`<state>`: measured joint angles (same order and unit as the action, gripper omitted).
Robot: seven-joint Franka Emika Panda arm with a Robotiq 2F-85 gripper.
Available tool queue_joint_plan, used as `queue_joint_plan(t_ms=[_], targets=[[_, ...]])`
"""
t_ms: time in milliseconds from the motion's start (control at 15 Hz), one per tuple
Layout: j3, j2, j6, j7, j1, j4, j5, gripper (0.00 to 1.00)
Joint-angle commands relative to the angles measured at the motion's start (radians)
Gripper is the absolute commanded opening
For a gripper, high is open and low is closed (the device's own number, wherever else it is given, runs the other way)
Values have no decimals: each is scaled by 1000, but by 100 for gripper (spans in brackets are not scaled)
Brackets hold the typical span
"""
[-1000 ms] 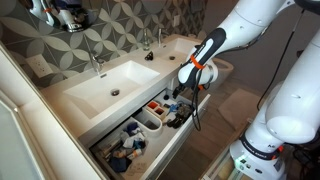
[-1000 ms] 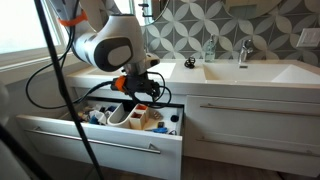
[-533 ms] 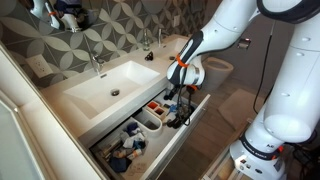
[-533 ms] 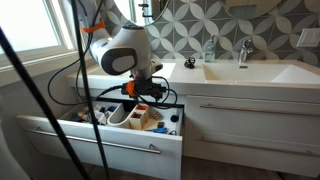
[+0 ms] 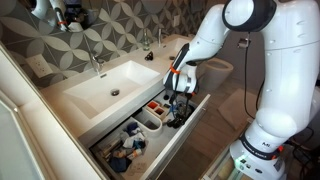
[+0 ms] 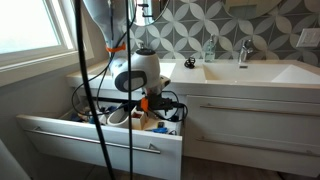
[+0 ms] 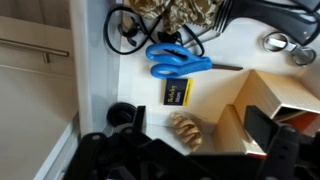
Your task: Pick up the black object next to the scissors in the drawer and put it on the bathroom counter
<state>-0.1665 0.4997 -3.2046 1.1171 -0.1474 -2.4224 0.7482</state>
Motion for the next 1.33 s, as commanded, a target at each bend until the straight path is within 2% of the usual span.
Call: queue_joint_plan(t_ms=[0, 67, 267, 600, 667, 733, 1267], targets=[[-79, 143, -103, 14, -92, 90, 3, 100], [-31, 71, -53, 0, -40, 34, -1, 100], [-58, 132, -86, 0, -74, 72, -1, 100], [-62, 136, -86, 0, -75, 83, -1, 100], [-72, 143, -56, 5, -86, 96, -9, 100], [-92, 175, -96, 7, -94, 121, -15, 100], [-72, 293, -127, -3, -39, 219, -13, 100]])
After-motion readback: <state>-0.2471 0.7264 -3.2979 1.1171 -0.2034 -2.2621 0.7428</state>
